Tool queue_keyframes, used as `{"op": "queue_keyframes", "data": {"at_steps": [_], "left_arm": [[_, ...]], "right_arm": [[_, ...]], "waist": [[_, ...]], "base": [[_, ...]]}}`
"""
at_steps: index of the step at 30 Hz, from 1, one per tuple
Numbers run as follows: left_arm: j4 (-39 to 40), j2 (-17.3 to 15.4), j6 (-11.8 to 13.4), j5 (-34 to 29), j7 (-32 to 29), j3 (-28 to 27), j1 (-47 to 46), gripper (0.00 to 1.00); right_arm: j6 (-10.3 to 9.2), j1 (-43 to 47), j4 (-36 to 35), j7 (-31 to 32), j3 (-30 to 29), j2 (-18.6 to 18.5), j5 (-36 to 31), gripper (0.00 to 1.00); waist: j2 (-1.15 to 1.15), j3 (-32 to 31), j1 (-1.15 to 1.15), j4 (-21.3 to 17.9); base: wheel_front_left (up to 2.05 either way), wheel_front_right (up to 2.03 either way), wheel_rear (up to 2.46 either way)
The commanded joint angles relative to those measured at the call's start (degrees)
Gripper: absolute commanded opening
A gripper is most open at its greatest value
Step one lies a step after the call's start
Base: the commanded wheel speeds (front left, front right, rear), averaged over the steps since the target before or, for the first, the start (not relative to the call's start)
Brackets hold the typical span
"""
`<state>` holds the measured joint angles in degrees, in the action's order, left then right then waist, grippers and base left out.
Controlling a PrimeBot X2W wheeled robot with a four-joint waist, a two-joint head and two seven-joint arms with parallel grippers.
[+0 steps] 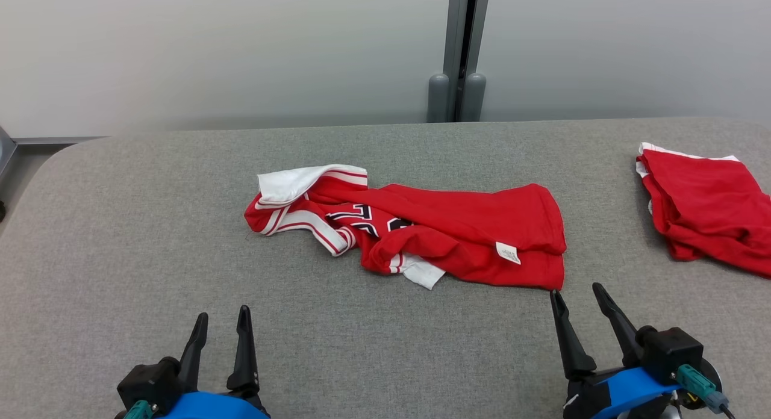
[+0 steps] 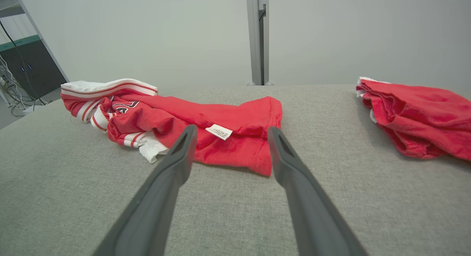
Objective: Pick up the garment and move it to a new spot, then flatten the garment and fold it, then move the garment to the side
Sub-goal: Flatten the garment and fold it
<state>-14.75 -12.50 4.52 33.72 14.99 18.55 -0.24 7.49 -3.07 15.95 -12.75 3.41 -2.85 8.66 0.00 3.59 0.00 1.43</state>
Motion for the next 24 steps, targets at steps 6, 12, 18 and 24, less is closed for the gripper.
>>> {"op": "queue_keyframes", "data": {"at_steps": [6,12,18,24], "left_arm": [[0.3,-0.4,0.2,0.4,0.2,-0.1,-0.9,1.0],[1.0,-0.6,0.3,0.2,0.0,0.1,-1.9,1.0],[2.1,-2.4,-0.4,-1.1,-2.8,0.9,-7.4,1.0],[0.3,-4.5,-1.5,-0.5,-12.5,1.5,-18.8,1.0]], "right_arm": [[0.01,-0.9,0.5,-0.5,-0.1,-0.1,0.0,1.0],[0.01,-1.6,0.2,-0.5,-0.4,-0.1,-0.4,1.0],[0.01,-2.7,-0.6,-0.3,-0.8,-0.1,-0.9,1.0],[0.01,-4.4,-1.5,0.2,-0.4,-0.1,-1.6,1.0]], "waist": [[0.0,0.3,0.0,0.2],[0.0,1.4,0.0,0.3],[0.0,3.3,0.0,0.6],[0.0,6.5,0.0,0.5]], "base": [[0.0,0.0,0.0],[0.0,0.0,0.0],[0.0,0.0,0.0],[0.0,0.0,0.0]]}}
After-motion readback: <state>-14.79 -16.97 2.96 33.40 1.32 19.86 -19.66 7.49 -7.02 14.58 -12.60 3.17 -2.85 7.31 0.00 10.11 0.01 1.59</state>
